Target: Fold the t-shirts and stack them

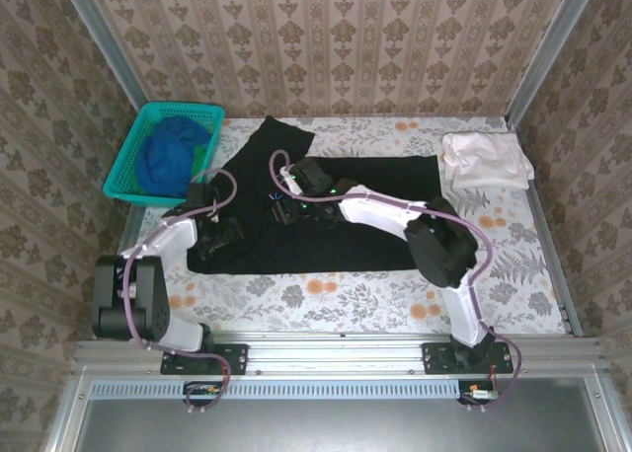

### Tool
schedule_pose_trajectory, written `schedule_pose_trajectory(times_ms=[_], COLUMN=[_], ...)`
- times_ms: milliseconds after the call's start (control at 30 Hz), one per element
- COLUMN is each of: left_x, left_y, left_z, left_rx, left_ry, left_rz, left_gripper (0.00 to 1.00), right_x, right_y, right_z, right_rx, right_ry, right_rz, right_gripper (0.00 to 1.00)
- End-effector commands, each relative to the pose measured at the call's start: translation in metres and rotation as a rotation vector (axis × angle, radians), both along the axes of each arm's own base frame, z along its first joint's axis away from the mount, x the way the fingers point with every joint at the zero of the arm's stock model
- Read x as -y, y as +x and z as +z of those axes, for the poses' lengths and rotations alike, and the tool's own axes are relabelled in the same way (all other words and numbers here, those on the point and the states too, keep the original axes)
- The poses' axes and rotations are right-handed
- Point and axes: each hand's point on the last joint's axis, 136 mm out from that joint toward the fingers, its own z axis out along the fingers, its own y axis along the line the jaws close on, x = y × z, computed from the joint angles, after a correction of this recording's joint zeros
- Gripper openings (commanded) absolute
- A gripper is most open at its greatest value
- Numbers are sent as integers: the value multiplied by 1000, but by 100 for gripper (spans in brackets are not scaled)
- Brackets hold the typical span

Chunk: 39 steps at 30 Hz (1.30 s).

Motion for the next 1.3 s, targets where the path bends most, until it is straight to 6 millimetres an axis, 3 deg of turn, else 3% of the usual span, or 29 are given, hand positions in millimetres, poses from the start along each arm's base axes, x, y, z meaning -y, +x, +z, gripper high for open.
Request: schedule_pose_trajectory(times_ms=[0,133,200,367,500,633,733,900,967,1267], left_x=[20,23,26,29,26,20,13,-1,-4,7], left_y=[37,44,47,50,49,49,48,47,45,32], left_z=[16,10,11,7,4,11,20,28,26,-3], left_rx=[93,99,106,86,66,80,96,131,124,53], left_ry=[-82,-99,-114,-123,-120,-109,-87,-36,-36,-76], left_rz=[-92,-106,-125,-147,-136,-119,-104,-82,-78,-149], left_gripper=[68,37,27,22,25,40,48,54,58,74], right_x=[-18,-27,-32,-42,-46,-43,-34,-3,10,48], right_y=[8,18,20,19,16,21,29,46,50,64], right_z=[-18,-32,-34,-46,-51,-41,-17,42,46,-33], right_rx=[-2,-23,-24,-56,-74,-54,4,186,230,103], right_ry=[-24,-61,-55,-55,-48,-77,-84,-23,4,-25], right_rz=[85,99,107,147,176,143,77,-132,-207,-383], right_gripper=[59,59,59,55,46,16,0,0,0,0])
